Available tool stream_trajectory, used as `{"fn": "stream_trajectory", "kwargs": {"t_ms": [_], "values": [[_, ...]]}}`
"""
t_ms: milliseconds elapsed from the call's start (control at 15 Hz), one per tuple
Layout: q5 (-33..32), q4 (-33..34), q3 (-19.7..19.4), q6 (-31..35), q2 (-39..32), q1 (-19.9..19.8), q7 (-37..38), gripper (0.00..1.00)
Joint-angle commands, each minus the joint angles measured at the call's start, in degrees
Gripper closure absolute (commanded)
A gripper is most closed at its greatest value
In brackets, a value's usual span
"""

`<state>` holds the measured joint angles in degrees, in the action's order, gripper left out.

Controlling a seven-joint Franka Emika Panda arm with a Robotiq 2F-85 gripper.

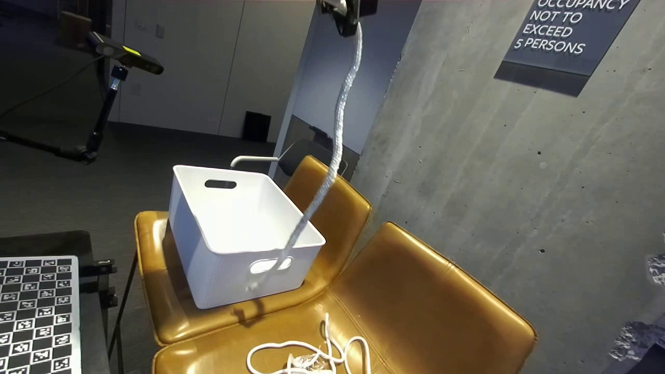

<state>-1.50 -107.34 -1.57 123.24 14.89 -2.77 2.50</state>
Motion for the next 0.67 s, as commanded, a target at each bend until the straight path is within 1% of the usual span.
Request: {"fn": "stream_trajectory", "kwargs": {"t_ms": [0,200,333,467,600], "values": [[0.3,8.8,1.9,-5.4,-1.1,1.4,2.4,0.98],[0.3,16.9,3.2,-9.2,-3.0,2.3,3.8,0.98],[0.1,20.6,3.8,-10.8,-4.1,2.7,4.2,0.98],[0.0,22.9,4.1,-11.6,-5.1,2.9,4.3,0.98],[-0.3,23.7,4.2,-11.6,-5.9,3.1,4.3,0.98]]}}
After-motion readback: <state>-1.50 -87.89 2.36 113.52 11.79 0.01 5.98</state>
